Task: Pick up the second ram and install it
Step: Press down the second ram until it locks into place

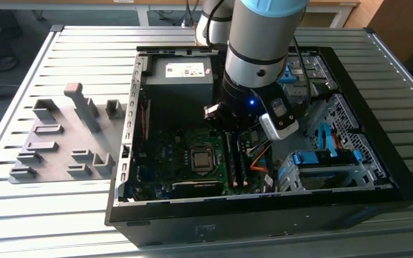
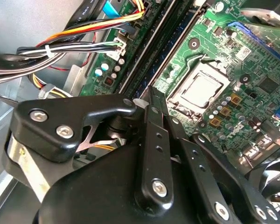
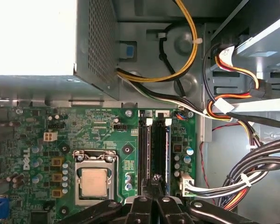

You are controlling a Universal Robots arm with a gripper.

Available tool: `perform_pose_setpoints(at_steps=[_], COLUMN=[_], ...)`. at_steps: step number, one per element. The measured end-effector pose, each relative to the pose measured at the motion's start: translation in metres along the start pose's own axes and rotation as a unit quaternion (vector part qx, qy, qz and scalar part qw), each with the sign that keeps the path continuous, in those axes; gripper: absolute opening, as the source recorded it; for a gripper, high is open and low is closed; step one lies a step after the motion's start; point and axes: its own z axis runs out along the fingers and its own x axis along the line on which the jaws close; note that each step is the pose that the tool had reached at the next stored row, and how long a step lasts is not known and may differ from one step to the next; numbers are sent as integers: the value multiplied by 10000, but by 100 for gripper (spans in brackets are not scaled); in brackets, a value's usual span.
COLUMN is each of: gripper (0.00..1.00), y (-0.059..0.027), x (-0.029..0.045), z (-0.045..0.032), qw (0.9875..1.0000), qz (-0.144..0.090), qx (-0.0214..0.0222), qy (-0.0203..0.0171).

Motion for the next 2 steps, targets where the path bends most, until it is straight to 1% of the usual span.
perform_pose_setpoints(at_steps=[2], gripper=[11], y=[0], x=[0], z=[-2], qw=[10000], qz=[0], qx=[0], qy=[0])
